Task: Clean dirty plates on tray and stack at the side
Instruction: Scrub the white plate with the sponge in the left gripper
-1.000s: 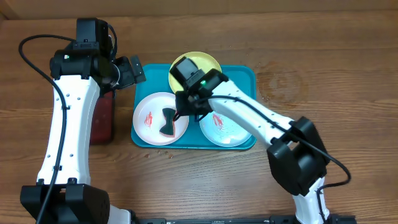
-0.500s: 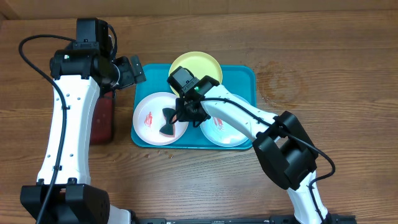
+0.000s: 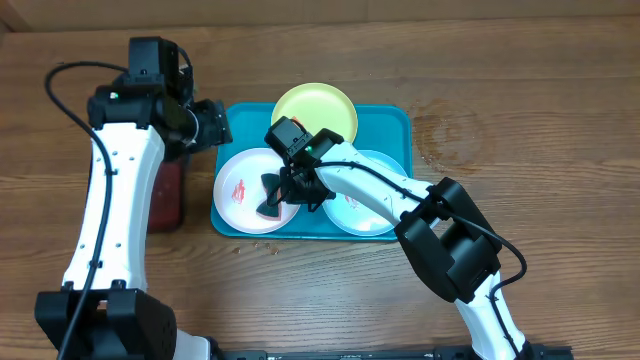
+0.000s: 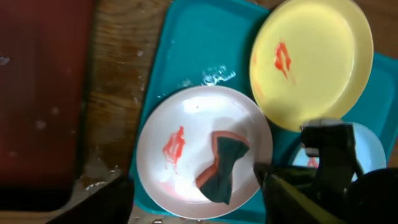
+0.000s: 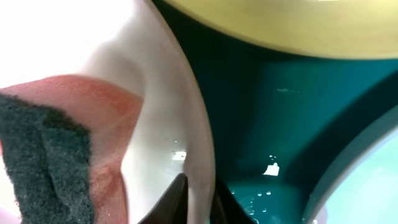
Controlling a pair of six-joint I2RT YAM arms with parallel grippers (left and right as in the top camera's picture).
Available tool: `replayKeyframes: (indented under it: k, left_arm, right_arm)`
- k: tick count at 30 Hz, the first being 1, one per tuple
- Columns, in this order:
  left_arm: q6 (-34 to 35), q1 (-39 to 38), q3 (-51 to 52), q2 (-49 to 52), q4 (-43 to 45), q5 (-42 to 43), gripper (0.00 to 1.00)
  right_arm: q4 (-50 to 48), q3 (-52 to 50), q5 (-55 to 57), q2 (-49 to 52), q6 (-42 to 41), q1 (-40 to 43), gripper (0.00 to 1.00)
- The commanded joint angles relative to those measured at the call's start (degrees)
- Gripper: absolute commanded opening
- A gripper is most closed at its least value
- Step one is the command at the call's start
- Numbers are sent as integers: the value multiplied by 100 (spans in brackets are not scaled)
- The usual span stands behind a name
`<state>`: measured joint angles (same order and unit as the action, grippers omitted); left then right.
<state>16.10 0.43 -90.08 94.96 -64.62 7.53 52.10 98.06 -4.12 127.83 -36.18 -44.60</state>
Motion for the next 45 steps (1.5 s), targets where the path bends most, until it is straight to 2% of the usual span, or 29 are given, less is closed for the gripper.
replayKeyframes:
  k: [1,9,16,25,33,36,38,40,43,45]
  left_arm:
    - [-396,-13,651,52,382,1036,57]
    - [-46,-13,2015,52,1565,1196,50]
    - [-129,-90,3003,68,2914,1502,50]
    - [-131,-553,3104,564,3193,1478,41]
    - [-201,-608,3104,861,3191,1456,46]
    - [-297,-614,3106,885,3176,1456,45]
    - [-345,-612,3106,885,3178,1427,36]
    - [-323,-603,3106,885,3191,1165,20]
    - [-326,-603,3106,885,3191,778,5]
    - [-326,-603,3106,885,3189,479,4]
  right_arm:
    - [-52,-24,-66,24,-11,-7,8]
    - [-22,-24,-199,24,-9,-7,7]
    - [-61,-24,-197,24,-7,-2,8]
    - [-66,-24,-197,24,-7,-2,8]
    - [-42,-24,-195,24,-4,-2,8]
    - [-70,-24,-197,24,-7,-2,8]
    - [-66,-24,-197,24,-4,-2,8]
    - [-57,-24,-195,24,-4,-2,8]
    - [-37,-24,-195,24,-4,-2,8]
    - [-37,-24,-195,24,-2,-2,8]
